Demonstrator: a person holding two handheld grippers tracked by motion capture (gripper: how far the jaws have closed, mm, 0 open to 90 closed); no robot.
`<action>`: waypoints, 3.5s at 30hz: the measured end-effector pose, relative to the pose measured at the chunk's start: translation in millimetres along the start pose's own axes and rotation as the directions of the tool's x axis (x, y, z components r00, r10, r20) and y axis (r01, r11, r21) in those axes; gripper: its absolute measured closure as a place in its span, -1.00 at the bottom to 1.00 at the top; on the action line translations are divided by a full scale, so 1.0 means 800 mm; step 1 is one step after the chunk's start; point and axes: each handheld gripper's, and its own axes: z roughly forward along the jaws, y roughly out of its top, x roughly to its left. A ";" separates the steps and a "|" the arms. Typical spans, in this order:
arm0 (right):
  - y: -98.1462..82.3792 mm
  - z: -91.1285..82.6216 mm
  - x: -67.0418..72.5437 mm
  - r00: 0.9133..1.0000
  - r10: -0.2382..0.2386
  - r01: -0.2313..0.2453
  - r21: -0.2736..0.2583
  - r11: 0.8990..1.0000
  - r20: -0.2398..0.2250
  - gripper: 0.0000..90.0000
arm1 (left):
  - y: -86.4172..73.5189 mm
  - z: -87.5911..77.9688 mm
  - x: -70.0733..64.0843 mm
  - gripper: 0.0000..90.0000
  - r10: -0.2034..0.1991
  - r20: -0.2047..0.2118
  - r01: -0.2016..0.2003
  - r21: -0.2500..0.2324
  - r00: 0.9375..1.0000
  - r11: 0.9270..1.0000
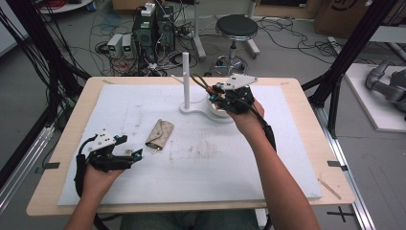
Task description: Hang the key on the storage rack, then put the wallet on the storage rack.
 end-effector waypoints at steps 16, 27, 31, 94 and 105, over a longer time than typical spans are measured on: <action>0.034 0.026 0.007 0.999 -0.038 0.038 -0.004 0.999 0.009 0.62 | 0.000 0.000 0.001 -0.57 0.002 0.000 -0.002 0.004 1.000 1.000; 0.030 0.045 0.011 0.999 -0.049 0.048 0.052 0.997 0.016 0.62 | -0.001 0.001 0.001 -0.57 0.002 -0.003 -0.002 0.016 1.000 1.000; 0.028 0.050 0.012 0.999 -0.041 0.039 0.061 0.997 0.021 0.59 | -0.001 0.001 0.000 -0.57 0.004 -0.004 -0.004 0.015 1.000 1.000; -0.194 -0.090 0.016 0.953 0.295 -0.298 0.034 0.954 0.071 -0.55 | 0.005 0.020 -0.002 -0.57 0.004 0.014 -0.004 -0.001 1.000 1.000; -0.199 -0.095 0.008 0.945 0.315 -0.319 0.031 0.947 0.084 -0.55 | 0.008 0.023 -0.003 -0.57 0.005 0.005 -0.006 0.009 1.000 1.000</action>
